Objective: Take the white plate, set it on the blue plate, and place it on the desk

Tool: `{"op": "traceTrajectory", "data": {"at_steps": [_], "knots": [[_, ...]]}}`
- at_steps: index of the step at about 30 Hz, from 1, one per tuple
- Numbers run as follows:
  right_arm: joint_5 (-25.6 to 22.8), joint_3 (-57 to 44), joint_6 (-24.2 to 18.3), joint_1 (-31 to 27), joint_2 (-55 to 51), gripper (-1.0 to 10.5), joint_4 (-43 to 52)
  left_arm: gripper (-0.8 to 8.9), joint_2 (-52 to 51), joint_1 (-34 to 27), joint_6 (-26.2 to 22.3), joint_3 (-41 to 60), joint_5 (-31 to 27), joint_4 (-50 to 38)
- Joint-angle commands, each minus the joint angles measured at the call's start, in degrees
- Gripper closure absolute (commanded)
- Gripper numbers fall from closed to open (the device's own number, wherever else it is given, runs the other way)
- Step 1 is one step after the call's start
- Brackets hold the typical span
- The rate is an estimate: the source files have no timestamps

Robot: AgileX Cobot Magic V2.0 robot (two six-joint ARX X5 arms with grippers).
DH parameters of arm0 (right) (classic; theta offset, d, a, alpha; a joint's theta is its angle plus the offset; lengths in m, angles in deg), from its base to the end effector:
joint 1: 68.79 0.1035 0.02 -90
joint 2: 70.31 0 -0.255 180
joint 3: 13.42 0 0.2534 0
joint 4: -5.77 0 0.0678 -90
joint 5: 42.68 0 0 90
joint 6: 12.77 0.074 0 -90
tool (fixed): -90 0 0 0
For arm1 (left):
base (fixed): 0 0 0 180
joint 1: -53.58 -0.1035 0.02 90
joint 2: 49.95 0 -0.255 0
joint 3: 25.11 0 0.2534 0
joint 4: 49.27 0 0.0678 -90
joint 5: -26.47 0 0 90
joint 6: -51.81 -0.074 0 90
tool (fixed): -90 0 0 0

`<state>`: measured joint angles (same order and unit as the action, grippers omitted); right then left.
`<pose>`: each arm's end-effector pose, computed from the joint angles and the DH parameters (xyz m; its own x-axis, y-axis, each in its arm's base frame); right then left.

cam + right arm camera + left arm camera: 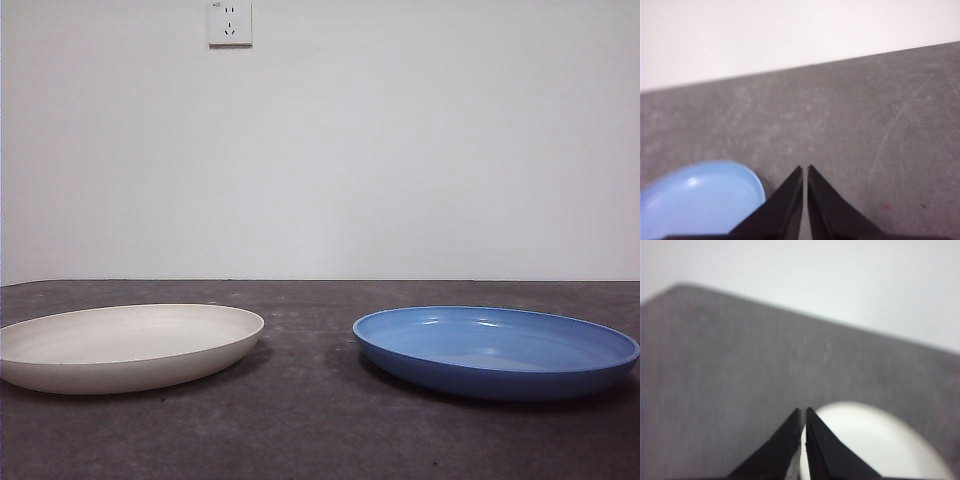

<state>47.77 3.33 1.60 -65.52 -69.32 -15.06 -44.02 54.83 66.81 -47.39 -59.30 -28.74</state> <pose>0.1499 0.0091 0.1642 0.9940 0.0647 -0.0884 -0.0409 0.9679 0.2479 0.1506 -0.0087 0.1909 0.9928 -0.0954 -0.0727 0.0732 0.9619 -0.2633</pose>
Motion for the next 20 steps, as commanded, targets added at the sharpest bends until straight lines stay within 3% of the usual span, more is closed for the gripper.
{"op": "traceTrajectory", "data": {"at_steps": [1, 8, 15, 20], "knots": [[-0.04, 4.11, 6.12, 0.00, 1.81, 9.4, 0.83, 7.98, 4.72, 0.13, 0.94, -6.05, -0.48, -2.51], [3.41, 16.79, 8.13, -0.02, 11.08, 9.4, -4.83, 7.98, 18.05, 0.31, 0.52, -21.79, 1.22, -0.61], [15.39, 31.10, 6.51, 0.00, 22.84, 9.4, -18.32, 7.98, 26.05, 1.75, 0.63, -34.49, 10.47, 7.41], [21.35, 37.77, 4.22, 0.79, 28.96, 9.4, -22.14, 7.98, 27.69, 4.37, -1.55, -38.95, 12.79, 14.03]]}}
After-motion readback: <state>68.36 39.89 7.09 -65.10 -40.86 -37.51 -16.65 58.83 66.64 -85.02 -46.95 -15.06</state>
